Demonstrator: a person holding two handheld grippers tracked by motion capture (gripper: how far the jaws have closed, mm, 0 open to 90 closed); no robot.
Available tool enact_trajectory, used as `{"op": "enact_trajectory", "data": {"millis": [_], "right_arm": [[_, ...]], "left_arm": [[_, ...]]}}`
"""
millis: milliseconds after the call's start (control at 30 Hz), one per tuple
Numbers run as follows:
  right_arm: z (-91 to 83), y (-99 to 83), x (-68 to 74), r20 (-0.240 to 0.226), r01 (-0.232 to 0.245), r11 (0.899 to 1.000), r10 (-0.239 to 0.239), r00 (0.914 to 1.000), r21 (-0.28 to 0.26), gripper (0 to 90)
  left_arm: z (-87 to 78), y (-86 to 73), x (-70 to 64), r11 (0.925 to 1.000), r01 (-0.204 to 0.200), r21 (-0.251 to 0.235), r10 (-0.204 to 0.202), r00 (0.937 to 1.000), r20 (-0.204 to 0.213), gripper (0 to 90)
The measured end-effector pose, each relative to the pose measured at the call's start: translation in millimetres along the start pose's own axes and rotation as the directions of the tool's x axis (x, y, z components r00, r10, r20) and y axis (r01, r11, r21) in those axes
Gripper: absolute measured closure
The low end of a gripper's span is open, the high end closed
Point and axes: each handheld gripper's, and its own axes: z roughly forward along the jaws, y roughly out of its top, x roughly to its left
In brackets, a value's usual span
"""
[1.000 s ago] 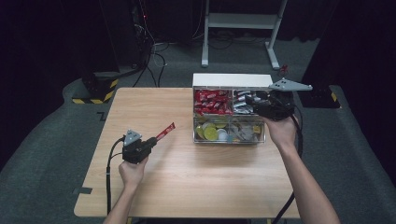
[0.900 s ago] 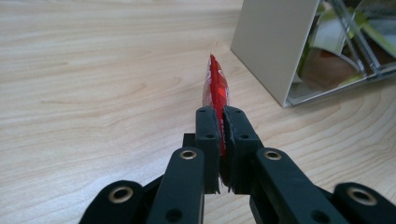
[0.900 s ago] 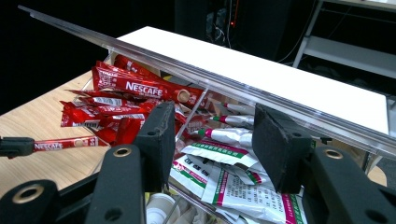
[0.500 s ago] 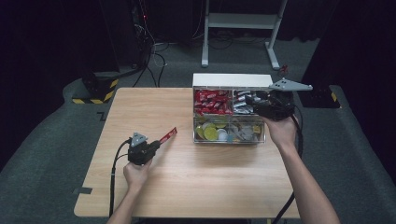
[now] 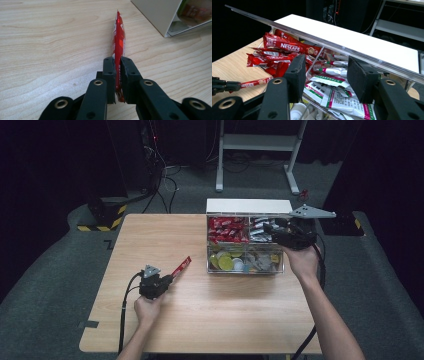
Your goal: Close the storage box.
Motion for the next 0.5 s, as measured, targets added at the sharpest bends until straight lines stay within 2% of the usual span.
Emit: {"op": "enact_trajectory", "data": {"millis": [200,333,500], "right_arm": [[0.3,-0.5,0.5,0.0,-0.001,1.0,0.001,1.0,0.0,49.5],[0.4,-0.3,0.5,0.001,0.0,1.0,0.0,1.0,0.001,49.4],[0.1,-0.7,0.9,-0.003,-0.005,1.0,0.005,1.0,0.002,49.2]], "left_arm": [[2.5,-1.1,-0.3,0.9997,0.0,0.026,0.0,1.0,0.002,81.4],[5.5,-3.2,-0.9,0.9984,-0.018,0.053,0.018,0.9998,-0.002,77.3],[1.0,-6.0,2.6,0.9994,0.014,0.031,-0.014,0.9999,-0.002,67.2]]}}
